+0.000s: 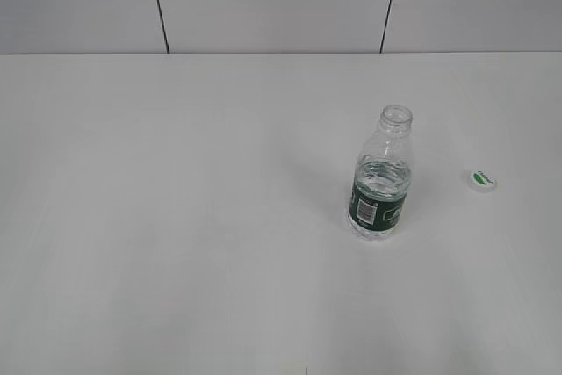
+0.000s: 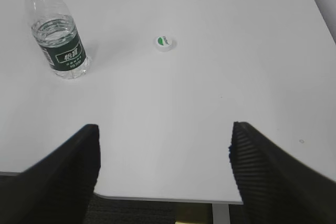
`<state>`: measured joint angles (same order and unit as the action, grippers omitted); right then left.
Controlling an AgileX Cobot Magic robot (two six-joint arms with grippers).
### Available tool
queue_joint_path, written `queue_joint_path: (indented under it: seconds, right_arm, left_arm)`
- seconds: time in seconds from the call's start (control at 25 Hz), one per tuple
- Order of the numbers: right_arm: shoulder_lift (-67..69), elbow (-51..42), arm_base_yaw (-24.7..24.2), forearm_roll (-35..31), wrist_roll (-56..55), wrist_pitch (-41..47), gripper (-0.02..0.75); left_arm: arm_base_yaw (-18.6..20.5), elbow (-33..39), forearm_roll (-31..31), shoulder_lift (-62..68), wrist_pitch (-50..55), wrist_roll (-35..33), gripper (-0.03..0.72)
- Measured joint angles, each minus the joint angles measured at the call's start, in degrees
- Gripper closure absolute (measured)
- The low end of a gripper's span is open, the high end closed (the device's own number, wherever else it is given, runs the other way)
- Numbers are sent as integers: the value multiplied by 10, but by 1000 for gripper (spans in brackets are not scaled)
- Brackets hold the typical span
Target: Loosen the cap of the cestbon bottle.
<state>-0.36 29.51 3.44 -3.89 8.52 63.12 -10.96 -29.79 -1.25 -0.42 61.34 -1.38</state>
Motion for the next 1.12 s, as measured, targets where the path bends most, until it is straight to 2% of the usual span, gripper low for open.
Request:
queue_joint_path:
  seconds: [0.32,0.72,0.88,1.12]
  right_arm:
    - [0,0,0,1,0,-2,150]
    - [0,0,0,2,-2,-3,150]
    - [0,0,0,2,-2,-3,150]
    - [0,0,0,2,-2,-3,150]
  left_arm:
    - [55,0,0,0,0,0,157]
    - [152,0,0,0,0,0,157]
    - [166,0,0,0,0,0,157]
    - [167,0,0,0,0,0,157]
